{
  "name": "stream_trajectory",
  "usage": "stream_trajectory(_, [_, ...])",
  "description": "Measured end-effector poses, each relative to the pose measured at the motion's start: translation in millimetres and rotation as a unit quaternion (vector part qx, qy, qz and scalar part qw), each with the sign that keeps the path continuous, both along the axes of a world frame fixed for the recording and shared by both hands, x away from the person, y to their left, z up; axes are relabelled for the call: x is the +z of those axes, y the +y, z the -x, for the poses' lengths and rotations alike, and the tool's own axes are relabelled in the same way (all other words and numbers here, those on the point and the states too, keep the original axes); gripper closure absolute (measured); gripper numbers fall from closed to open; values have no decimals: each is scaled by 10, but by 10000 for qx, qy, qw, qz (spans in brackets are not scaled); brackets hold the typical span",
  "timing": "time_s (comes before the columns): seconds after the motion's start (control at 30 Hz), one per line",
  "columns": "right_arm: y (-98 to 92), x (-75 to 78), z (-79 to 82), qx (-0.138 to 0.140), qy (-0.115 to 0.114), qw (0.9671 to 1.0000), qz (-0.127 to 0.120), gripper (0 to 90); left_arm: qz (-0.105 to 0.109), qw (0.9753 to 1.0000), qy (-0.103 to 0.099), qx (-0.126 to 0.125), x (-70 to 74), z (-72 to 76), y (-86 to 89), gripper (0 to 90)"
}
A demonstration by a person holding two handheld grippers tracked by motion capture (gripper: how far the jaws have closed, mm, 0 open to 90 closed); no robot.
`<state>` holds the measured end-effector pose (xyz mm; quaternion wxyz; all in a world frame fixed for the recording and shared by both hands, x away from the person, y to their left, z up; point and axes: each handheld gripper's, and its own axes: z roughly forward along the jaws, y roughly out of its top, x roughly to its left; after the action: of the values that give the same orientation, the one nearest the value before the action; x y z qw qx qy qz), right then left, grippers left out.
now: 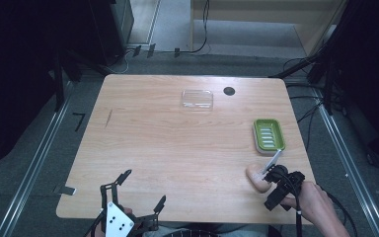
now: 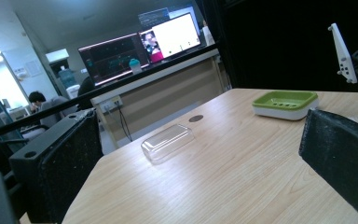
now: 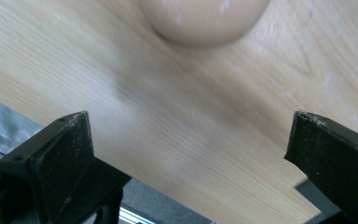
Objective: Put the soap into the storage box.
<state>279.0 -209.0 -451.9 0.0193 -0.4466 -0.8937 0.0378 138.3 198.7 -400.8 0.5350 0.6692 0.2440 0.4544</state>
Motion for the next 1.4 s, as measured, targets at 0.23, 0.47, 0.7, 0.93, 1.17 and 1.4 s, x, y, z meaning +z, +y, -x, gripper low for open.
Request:
stream_trajectory(0.23, [57, 16, -53, 10, -27, 10000, -76, 5, 11, 10000, -6, -11, 0, 0, 5, 0])
stream_trajectory(0.47, [39, 31, -72, -19, -84, 9999, -146, 5, 40, 10000, -17, 8, 1, 4, 6, 0])
stream_trajectory(0.7, [58, 52, -151, -52, -122, 9998, -138, 5, -3, 10000, -15, -33, -1, -5, -5, 0])
stream_trajectory(0.93, [108, 51, -237, -7, -129, 9999, -106, 5, -9, 10000, -21, -47, -1, -4, -10, 0])
stream_trajectory(1.17, [169, 32, -319, -16, -123, 9998, -122, 5, 11, 10000, -17, -25, -2, -4, -4, 0])
stream_trajectory(1.4, [219, 25, -400, -23, -235, 9996, -180, 5, 15, 10000, -22, -35, -1, -8, -7, 0])
